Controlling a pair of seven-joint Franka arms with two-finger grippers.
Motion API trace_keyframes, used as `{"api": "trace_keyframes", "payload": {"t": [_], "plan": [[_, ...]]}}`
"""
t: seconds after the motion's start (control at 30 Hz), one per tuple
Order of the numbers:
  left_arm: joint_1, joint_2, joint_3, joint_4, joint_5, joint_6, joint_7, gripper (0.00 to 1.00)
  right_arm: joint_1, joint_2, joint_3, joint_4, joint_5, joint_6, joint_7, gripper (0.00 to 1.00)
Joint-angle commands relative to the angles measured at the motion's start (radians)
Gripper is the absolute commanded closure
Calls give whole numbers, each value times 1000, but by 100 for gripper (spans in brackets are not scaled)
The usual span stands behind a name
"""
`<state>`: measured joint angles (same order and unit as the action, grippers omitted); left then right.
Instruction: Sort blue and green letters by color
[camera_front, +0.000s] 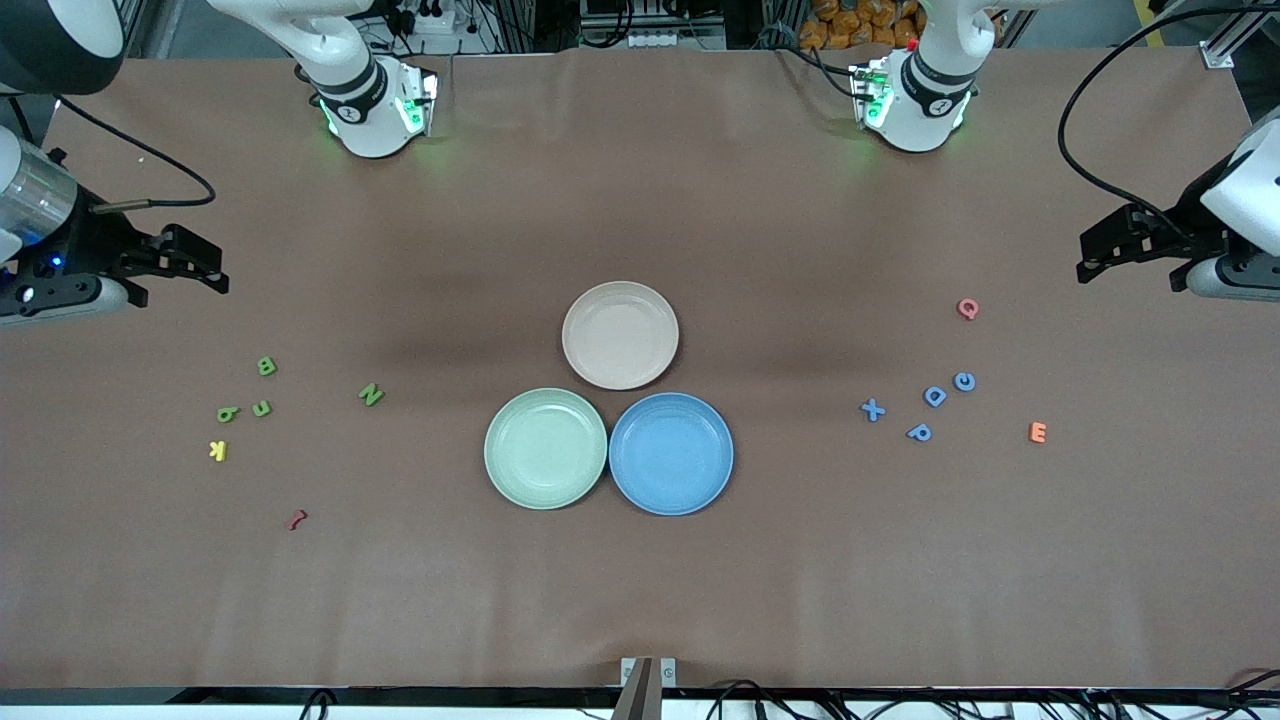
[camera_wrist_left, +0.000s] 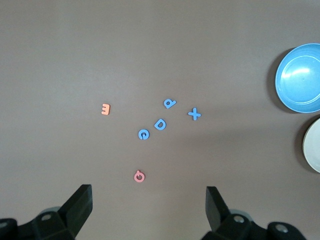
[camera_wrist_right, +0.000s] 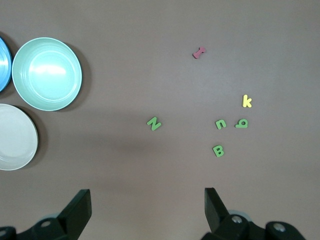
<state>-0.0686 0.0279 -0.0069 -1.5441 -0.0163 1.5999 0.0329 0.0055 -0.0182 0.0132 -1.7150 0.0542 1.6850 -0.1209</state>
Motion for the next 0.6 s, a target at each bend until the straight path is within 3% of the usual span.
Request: {"api": "trace_keyframes", "payload": {"t": [0.0, 0.57], "plan": [[-2, 3, -2, 10, 9, 2, -21, 0, -10, -5, 5, 5, 3, -24, 50, 0], [-8, 78, -4, 10, 21, 54, -21, 0, -5, -5, 10, 6, -45, -22, 58, 0]]}}
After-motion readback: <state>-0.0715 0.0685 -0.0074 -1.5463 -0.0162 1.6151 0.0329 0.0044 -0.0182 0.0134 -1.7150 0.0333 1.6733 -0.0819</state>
